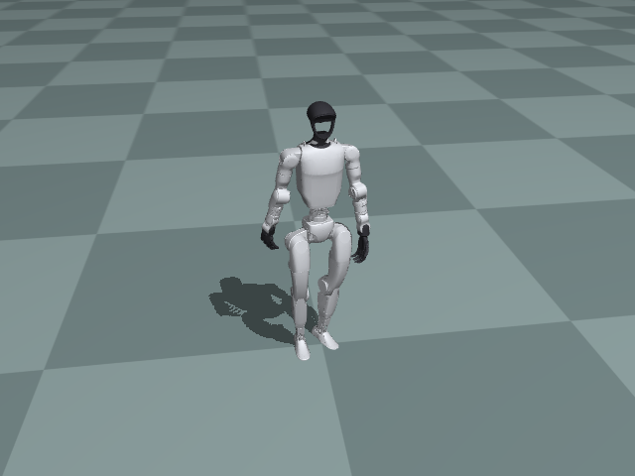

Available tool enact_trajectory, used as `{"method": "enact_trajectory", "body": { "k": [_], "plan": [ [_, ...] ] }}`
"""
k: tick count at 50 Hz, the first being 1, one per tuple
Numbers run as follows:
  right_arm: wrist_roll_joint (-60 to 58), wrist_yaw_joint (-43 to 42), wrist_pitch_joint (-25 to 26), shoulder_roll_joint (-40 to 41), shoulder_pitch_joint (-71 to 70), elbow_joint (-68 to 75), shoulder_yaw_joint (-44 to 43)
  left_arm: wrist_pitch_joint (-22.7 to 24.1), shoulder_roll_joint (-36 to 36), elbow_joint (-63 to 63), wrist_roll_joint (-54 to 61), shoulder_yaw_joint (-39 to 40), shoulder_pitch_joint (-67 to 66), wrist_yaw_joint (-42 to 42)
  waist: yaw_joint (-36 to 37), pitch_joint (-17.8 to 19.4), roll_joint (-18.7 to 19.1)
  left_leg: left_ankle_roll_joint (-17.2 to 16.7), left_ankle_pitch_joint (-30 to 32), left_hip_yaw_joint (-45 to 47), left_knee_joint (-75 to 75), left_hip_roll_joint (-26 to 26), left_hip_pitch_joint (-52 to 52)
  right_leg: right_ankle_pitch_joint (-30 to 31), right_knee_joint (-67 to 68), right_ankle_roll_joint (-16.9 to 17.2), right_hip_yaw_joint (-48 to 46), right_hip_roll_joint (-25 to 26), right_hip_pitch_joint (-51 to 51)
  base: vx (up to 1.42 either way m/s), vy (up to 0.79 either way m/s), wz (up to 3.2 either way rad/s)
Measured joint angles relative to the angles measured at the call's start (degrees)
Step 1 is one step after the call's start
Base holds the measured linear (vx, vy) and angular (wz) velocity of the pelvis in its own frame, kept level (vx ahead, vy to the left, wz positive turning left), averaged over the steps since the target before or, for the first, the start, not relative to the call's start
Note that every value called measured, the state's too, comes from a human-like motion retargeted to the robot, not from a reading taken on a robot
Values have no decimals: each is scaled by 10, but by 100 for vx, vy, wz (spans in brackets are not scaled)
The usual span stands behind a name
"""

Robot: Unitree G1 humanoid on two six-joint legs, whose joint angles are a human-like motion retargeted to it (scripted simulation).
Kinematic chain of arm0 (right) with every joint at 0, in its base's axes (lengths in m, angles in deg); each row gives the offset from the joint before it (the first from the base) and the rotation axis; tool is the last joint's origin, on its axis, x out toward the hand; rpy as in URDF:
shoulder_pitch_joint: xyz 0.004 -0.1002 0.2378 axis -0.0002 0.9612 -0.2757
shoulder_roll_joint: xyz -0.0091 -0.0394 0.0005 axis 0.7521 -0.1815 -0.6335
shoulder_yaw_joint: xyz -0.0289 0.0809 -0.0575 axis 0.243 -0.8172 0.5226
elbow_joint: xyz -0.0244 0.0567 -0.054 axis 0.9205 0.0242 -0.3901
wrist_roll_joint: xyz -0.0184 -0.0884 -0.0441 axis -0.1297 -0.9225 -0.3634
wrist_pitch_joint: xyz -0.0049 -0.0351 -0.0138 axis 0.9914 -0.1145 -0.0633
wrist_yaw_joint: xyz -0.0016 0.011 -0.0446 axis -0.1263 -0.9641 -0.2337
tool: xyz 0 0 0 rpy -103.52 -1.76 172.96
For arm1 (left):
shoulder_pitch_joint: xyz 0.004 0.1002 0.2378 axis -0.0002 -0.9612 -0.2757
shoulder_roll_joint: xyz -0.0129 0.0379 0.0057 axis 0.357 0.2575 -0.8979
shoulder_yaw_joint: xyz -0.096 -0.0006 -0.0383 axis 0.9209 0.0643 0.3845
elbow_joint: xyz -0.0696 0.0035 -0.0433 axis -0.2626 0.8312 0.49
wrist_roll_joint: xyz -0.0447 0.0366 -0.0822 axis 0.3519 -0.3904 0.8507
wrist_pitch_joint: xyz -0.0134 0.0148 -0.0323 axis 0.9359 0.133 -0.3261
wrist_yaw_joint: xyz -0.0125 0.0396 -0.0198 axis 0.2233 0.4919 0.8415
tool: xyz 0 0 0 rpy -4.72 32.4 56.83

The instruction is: In place motions

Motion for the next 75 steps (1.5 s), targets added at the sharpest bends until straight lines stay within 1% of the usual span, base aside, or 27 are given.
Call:
{"method": "enact_trajectory", "body": {
  "k": [7, 15, 18, 20, 23, 27, 35, 40, 47, 54, 64, 70, 75],
  "plan": [
    [30, -17, 8, -8, 8, 11, -13, 5, 6, -44, 8, -17, 42, 1, 3, 0, 2, 0, 1, 3, 1, 1, 0, 0, 0, 0, 0, 0, 1, 0, 0, 0],
    [18, -8, -3, 17, -33, -8, 23, 10, 3, -35, -9, -22, 26, 2, 10, 0, 4, 0, 3, -4, 2, -1, 0, -2, 0, -1, -4, -1, 4, 0, 0, 0],
    [13, -6, -9, 33, -58, -21, 46, 9, -3, -13, -15, -14, 4, 2, 14, 0, 3, 0, 3, -8, 2, -3, 1, -2, 0, -3, -5, -1, 5, 1, 1, 12],
    [6, -2, -13, 43, -77, -32, 60, 9, -8, 2, -20, -5, -16, 5, -4, 0, 3, 2, 6, -30, 3, -9, 0, -1, -3, -10, -26, 1, 7, 2, 2, 56],
    [-9, 5, -20, 59, -106, -55, 85, 8, -14, 20, -30, 20, -57, 9, 16, -1, 4, 0, 3, -13, 1, -5, 2, -4, 0, -2, -6, -3, 8, 1, 1, -26],
    [-16, 13, -35, 75, -138, -93, 104, 6, -22, 39, -32, 44, -116, 11, 13, -2, 5, 0, 3, -17, 2, -6, 2, -5, -1, -3, -8, -2, 9, 0, 0, 0],
    [8, 19, -67, 84, -159, -150, 113, 1, -23, 62, -49, 73, -208, 4, 12, -2, 5, 1, 4, -29, 2, -8, -1, -8, 0, -2, -13, -3, 10, 0, 0, 0],
    [4, 16, -63, 79, -154, -137, 110, -5, -22, 64, -45, 84, -225, 6, 13, 1, 2, 1, 5, -33, 2, -9, -1, -9, 0, -2, -15, -4, 12, 0, 0, 0],
    [-19, -1, -52, 60, -109, -103, 91, -6, -24, 57, -32, 75, -187, 12, 11, 0, -1, 2, 4, -28, 1, -9, 1, -9, 0, -1, -13, -4, 12, 0, 0, 0],
    [-35, -25, -30, 31, -50, -57, 46, -4, -22, 38, -19, 36, -105, 18, 4, 1, 0, 2, 1, -15, 0, -5, 5, -7, 0, -1, -6, -1, 11, 0, -1, -11],
    [24, -36, -7, -6, 9, -3, -17, -2, 1, -26, 0, -18, 6, 11, -1, 0, 1, 1, -2, 1, 0, -2, 7, -5, 0, -1, -3, -1, 9, 0, -1, -8],
    [42, -37, 1, -10, 6, 16, -16, 3, 2, -60, 10, -26, 33, 10, 0, 0, 4, 1, -1, -1, 0, -2, 6, -6, 0, -1, -4, -1, 9, 0, 0, 0],
    [34, -29, -6, 3, -18, 7, 9, 8, 0, -62, 2, -27, 22, 8, 5, -1, 4, 1, 0, -4, 1, -3, 6, -6, -1, -1, -7, -2, 10, 0, 0, 0]
  ]
}}
